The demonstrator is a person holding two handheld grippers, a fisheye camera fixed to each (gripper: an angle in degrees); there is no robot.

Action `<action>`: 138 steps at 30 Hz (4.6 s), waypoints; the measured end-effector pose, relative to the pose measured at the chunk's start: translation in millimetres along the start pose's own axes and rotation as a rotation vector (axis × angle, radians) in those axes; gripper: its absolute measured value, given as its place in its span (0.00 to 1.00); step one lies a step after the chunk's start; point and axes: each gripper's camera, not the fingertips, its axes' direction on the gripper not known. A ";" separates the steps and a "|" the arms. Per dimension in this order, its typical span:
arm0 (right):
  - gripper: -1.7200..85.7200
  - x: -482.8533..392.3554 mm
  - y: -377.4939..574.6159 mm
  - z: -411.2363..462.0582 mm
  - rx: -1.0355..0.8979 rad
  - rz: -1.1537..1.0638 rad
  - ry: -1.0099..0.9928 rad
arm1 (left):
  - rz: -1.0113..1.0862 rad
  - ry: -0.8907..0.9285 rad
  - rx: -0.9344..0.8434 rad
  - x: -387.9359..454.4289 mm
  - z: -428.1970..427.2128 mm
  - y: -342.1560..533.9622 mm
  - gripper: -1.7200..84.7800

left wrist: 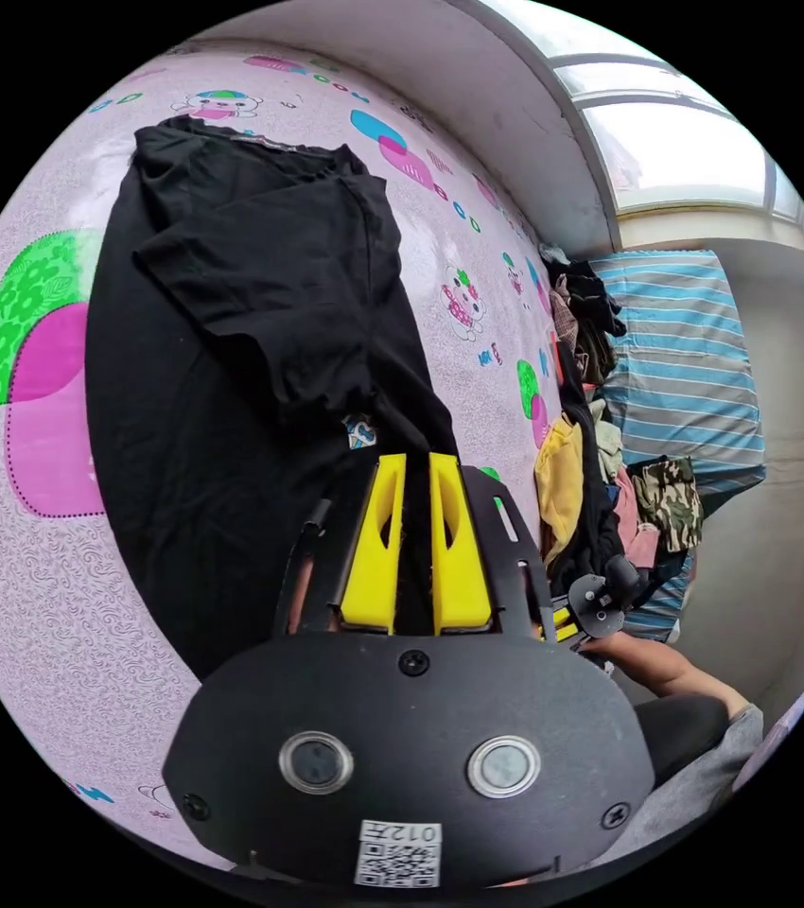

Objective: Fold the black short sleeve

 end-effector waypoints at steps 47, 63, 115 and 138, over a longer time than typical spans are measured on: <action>0.09 -3.8 20.2 -11.9 0.116 0.372 -0.239 | -0.152 0.104 -0.355 -93.2 -82.4 301.5 0.11; 0.05 17.3 22.8 37.5 0.125 0.362 -0.234 | -0.090 0.114 -0.486 -103.7 -69.3 303.0 0.03; 0.08 65.8 0.2 170.4 0.158 0.090 0.134 | -0.095 0.125 -0.496 -94.1 -69.2 325.6 0.02; 0.02 54.2 -76.9 203.0 0.066 0.134 0.224 | -0.047 0.069 -0.501 -50.2 -61.0 317.9 0.03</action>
